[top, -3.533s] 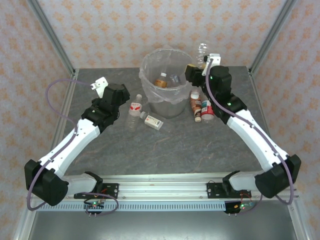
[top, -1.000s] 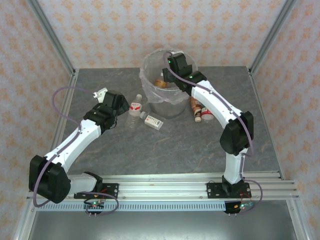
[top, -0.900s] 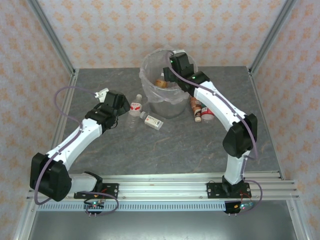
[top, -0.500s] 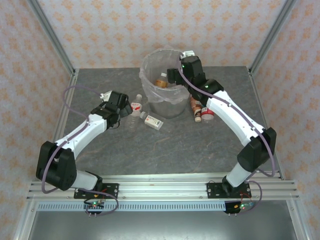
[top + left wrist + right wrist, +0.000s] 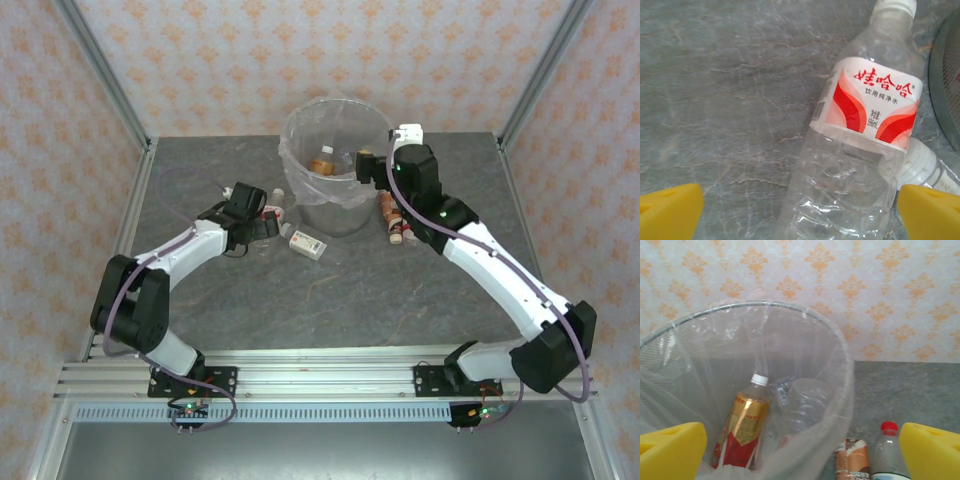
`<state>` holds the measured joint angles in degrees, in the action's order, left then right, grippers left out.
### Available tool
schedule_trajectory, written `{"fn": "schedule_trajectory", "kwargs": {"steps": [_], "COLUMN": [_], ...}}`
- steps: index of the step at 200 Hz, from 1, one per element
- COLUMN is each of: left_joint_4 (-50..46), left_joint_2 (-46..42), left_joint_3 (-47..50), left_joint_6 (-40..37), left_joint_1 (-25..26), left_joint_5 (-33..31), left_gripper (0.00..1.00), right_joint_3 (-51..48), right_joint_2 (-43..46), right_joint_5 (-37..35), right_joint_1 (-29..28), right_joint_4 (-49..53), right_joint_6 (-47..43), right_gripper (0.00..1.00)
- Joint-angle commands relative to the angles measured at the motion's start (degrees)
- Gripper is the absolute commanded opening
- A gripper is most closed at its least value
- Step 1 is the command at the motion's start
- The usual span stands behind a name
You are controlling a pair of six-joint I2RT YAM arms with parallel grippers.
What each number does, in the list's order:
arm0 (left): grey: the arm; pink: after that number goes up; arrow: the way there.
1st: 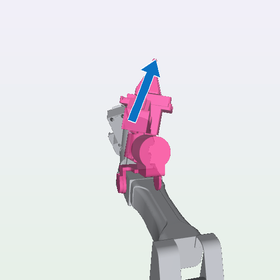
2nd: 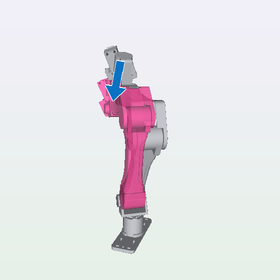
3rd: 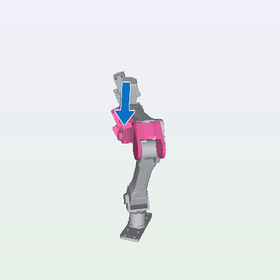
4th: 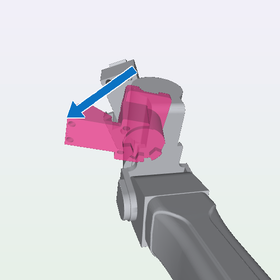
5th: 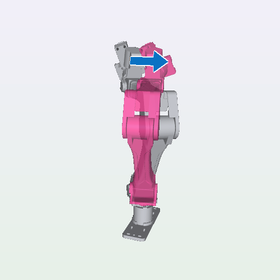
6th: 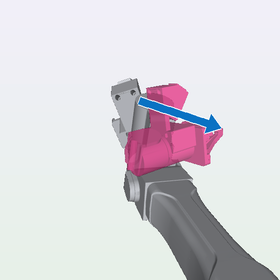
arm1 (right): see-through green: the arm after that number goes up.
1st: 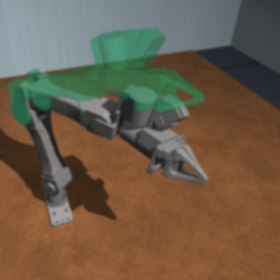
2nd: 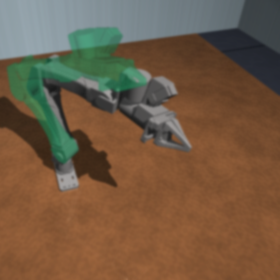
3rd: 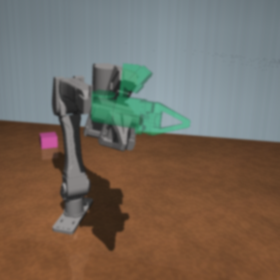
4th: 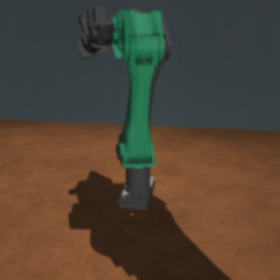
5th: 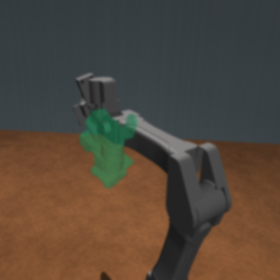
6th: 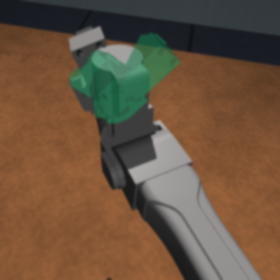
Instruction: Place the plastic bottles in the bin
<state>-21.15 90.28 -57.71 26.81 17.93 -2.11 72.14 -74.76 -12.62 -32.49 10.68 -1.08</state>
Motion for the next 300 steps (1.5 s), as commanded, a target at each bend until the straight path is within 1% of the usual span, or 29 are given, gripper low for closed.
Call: {"fn": "schedule_trajectory", "kwargs": {"steps": [1, 15, 27, 83, 104, 127, 151, 180, 207, 240, 266, 271, 300], "left_joint_4": [0.3, -1.8, -2.6, -1.1, -1.7, -2.9, -1.0, -1.3, -1.7, -0.1, -1.0, -0.7, 0.7], "left_joint_2": [2.7, 4.9, 6.6, 11.2, 12.2, 12.2, 10.2, 10.1, 12.2, 15.7, 18.7, 20.6, 21.5], "left_joint_3": [-3.7, -5.9, -7.3, -10.4, -11.1, -10.4, -7.0, -6.6, -7.9, -10.1, -13.4, -13.4, -13.1], "left_joint_6": [-2.9, -3.7, -4.8, -7.0, -7.1, -5.4, -3.2, -3.0, -4.5, -6.2, -7.0, -7.0, -6.6], "left_joint_1": [-0.4, -0.4, -0.4, -0.3, -0.4, -0.5, -1.4, -2.3, -2.3, -2.3, -2.3, -2.3, -2.3], "left_joint_5": [2.2, 1.4, 2.2, 9.6, 8.1, 3.7, 3.3, 4.7, 7.3, 8.4, 9.3, 9.6, 10.0], "left_gripper": [1.00, 1.00, 1.00, 1.00, 0.99, 0.96, 0.94, 0.92, 0.90, 0.88, 0.83, 0.83, 0.77], "right_joint_3": [-3.0, -4.2, -4.9, -6.5, -6.7, -7.1, -7.5, -7.7, -7.5, -7.6, -7.8, -7.9, -8.4], "right_joint_2": [2.2, 2.7, 2.8, 3.1, 3.3, 3.7, 3.7, 3.2, 2.8, 2.6, 2.7, 2.8, 2.8], "right_joint_5": [-5.0, -5.7, -6.4, -7.3, -7.2, -7.0, -7.1, -7.0, -6.7, -6.6, -6.6, -6.6, -6.9], "right_joint_1": [0.0, 0.0, 0.1, 0.3, 0.3, 0.3, 0.3, 0.3, 0.3, 0.3, 0.3, 0.3, 0.3], "right_joint_4": [-4.1, -4.3, -4.0, -3.6, -3.5, -3.4, -3.0, -3.1, -3.1, -3.0, -2.8, -2.6, -2.7], "right_joint_6": [0.7, 0.6, 0.5, 0.8, 1.1, 1.5, 1.6, 1.9, 2.1, 2.2, 2.4, 2.4, 2.2], "right_gripper": [0.99, 0.99, 0.99, 0.99, 0.99, 0.99, 0.99, 0.99, 0.99, 0.99, 0.99, 0.99, 0.99]}}
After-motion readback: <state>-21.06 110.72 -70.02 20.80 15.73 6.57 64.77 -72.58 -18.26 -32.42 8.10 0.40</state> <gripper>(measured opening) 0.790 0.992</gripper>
